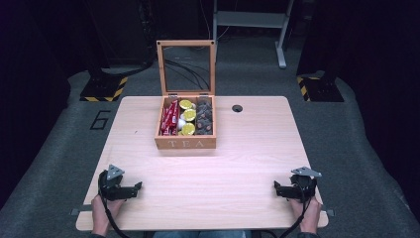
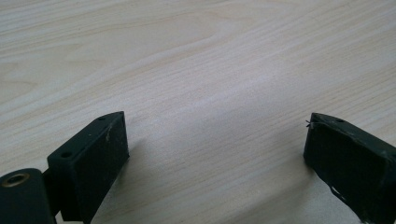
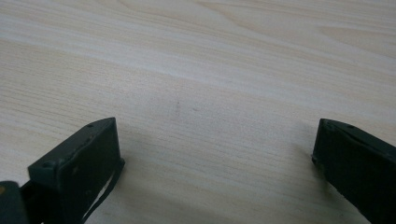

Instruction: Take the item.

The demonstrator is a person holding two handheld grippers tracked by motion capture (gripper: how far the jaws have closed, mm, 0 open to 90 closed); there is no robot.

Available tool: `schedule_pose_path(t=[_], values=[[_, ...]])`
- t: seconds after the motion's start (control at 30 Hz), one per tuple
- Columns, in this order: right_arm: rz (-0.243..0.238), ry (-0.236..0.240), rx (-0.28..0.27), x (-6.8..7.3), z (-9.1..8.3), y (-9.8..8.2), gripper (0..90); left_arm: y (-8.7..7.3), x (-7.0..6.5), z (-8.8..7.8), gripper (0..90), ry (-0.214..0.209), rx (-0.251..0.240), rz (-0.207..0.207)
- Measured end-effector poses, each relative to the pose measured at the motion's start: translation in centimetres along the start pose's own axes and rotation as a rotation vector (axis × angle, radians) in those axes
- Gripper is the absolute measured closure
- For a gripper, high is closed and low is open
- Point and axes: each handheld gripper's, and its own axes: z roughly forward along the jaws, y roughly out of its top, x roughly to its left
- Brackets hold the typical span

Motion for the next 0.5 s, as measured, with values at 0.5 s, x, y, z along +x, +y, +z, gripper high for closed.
schedule_pose_path(t=[0.5], values=[[-0.011, 0.007, 0.000, 0.01, -0.03, 0.01, 1.2, 0.07, -0.06, 0.05, 5.9, 0.004, 0.002, -0.006]])
